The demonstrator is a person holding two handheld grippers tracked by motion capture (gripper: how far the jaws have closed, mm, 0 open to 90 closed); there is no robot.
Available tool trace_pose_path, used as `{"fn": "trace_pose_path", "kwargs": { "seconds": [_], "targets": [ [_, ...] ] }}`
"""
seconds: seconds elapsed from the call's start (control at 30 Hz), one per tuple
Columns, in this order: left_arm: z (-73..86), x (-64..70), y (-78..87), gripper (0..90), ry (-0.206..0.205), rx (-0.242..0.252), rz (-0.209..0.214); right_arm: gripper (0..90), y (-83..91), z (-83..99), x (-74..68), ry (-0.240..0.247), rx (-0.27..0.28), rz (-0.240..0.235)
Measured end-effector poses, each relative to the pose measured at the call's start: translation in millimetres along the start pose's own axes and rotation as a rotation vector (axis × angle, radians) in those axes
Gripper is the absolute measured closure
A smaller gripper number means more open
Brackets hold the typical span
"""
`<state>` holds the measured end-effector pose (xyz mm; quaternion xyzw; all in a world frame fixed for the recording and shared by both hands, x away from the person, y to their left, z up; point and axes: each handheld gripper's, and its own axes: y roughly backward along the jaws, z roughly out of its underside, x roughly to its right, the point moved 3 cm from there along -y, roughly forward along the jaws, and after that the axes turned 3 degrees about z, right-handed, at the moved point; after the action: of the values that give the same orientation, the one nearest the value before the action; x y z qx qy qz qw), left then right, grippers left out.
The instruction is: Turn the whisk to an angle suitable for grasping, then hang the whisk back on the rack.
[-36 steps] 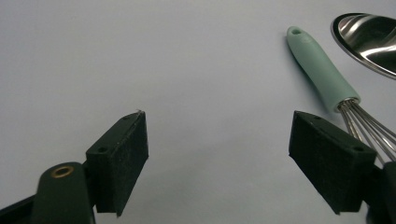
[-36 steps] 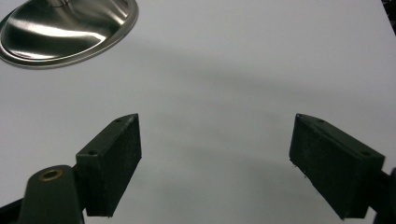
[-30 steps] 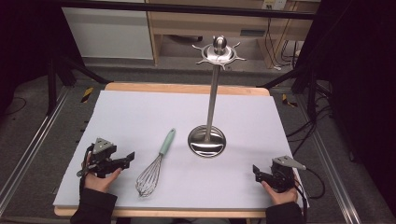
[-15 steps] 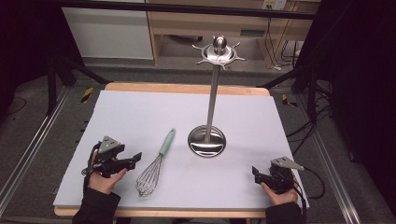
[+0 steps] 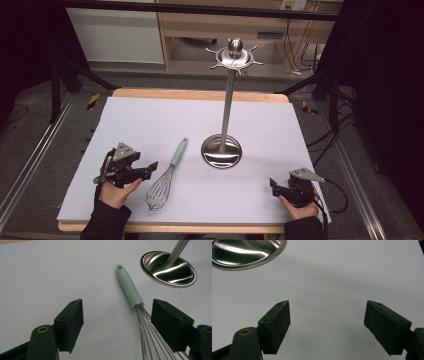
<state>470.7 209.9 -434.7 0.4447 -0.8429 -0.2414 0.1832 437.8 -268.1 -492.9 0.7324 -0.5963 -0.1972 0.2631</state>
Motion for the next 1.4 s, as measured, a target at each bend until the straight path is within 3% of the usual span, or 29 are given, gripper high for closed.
{"fn": "trace_pose_path", "kwargs": {
  "seconds": [0.27,0.7,0.83,1.4],
  "targets": [
    [-10.7,8.5,-0.9,25.4,-0.020,0.001,0.024,21.3,0.2,0.2,0.5,0.004,0.001,-0.003],
    [-28.0,13.9,-11.5,26.1,-0.042,-0.044,0.046,22.2,0.7,0.0,1.7,0.002,0.010,-0.002],
    [-32.3,13.3,-14.1,26.6,-0.045,-0.039,0.045,22.6,0.5,0.4,1.6,0.002,0.007,-0.004],
    [-49.9,16.8,-27.1,26.2,-0.079,-0.098,0.042,24.4,-0.8,0.8,1.2,0.001,-0.003,-0.019]
  ]
}}
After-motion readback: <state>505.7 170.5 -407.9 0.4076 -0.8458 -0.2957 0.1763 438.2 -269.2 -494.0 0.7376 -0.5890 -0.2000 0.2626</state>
